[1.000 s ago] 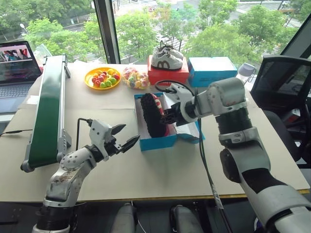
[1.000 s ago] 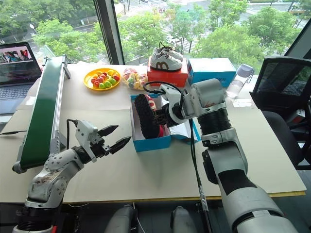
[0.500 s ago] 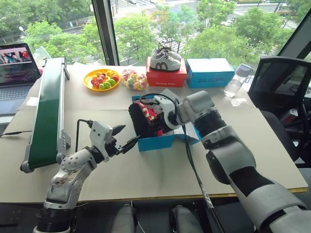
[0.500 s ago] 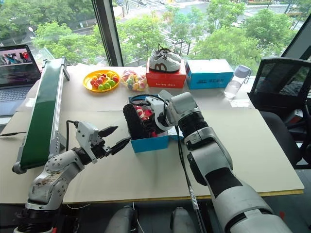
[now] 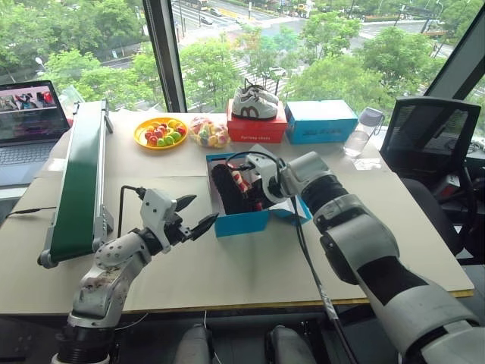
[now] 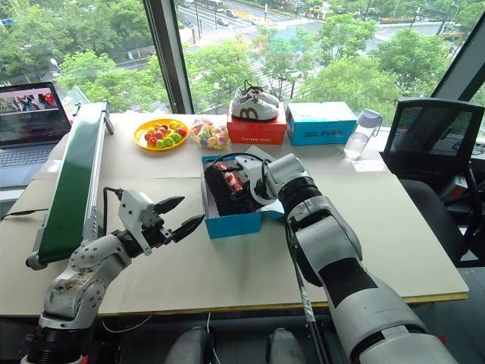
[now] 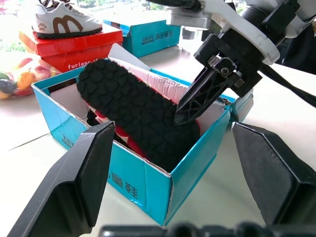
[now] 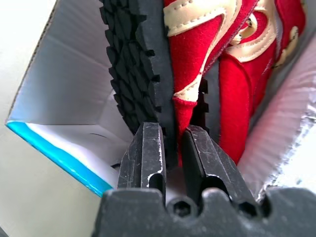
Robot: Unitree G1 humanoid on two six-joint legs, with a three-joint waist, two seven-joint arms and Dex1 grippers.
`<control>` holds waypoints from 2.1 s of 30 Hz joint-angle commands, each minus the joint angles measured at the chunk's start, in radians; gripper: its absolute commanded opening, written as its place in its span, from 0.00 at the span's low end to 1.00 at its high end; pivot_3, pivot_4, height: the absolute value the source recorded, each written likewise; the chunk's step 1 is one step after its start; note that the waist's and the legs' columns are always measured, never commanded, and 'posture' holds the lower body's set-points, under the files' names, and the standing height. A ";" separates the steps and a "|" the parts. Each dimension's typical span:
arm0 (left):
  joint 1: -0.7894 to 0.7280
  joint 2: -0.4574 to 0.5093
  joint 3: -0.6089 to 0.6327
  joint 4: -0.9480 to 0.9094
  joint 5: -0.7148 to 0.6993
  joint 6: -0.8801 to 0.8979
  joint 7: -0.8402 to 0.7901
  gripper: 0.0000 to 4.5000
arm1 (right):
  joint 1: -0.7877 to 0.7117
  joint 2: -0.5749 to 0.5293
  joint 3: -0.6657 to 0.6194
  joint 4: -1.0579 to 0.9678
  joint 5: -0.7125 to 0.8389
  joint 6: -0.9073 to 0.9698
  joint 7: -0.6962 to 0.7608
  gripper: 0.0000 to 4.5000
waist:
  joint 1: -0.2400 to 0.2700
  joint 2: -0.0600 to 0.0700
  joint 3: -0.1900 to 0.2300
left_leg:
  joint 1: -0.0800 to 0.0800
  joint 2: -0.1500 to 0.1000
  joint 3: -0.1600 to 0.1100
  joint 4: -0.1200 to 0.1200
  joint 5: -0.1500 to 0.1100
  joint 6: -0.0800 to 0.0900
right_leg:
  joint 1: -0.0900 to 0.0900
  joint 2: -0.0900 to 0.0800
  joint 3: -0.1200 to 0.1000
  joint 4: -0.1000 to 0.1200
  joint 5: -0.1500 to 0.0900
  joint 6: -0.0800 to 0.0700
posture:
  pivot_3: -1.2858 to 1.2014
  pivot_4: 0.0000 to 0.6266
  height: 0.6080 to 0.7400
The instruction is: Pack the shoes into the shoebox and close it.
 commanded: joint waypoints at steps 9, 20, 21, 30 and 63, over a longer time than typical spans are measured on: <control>-0.021 0.001 -0.002 -0.016 0.003 -0.020 -0.012 0.91 | -0.013 0.030 -0.171 -0.023 0.031 0.029 -0.112 0.92 | 0.000 0.000 0.000 | -0.009 0.000 0.001 -0.001 0.000 0.000 | -0.004 0.001 0.000 0.000 0.000 -0.001 | 0.52 0.24 0.96; -0.023 0.010 0.005 -0.017 -0.003 -0.010 -0.022 0.91 | 0.125 -0.038 -0.356 -0.736 0.178 0.319 -0.244 0.70 | 0.023 0.002 0.004 | -0.019 -0.001 0.001 -0.001 0.004 0.007 | -0.010 0.000 0.000 -0.002 0.001 0.003 | 0.52 0.24 0.96; -0.026 0.010 0.005 -0.015 -0.003 -0.009 -0.023 0.91 | 0.137 -0.029 -0.371 -0.761 0.184 0.321 -0.260 0.60 | 0.023 0.002 0.004 | -0.019 -0.001 0.001 -0.001 0.004 0.007 | -0.010 0.001 0.000 -0.002 0.000 0.003 | 0.52 0.24 0.96; -0.039 0.002 -0.002 -0.005 0.003 -0.010 -0.020 0.91 | 0.184 0.098 -0.364 -0.626 0.167 0.049 -0.321 0.00 | 0.019 0.002 0.004 | -0.019 0.000 0.001 0.001 0.004 0.007 | -0.010 0.001 0.000 -0.001 0.000 0.003 | 0.52 0.24 0.96; 0.022 0.006 0.007 -0.070 -0.008 0.005 -0.011 0.91 | 0.145 -0.001 -0.538 -0.506 0.443 0.013 -0.071 0.00 | 0.024 0.004 0.007 | -0.015 0.000 0.000 0.001 0.004 0.007 | -0.005 0.001 0.000 -0.002 0.000 0.002 | 0.52 0.24 0.96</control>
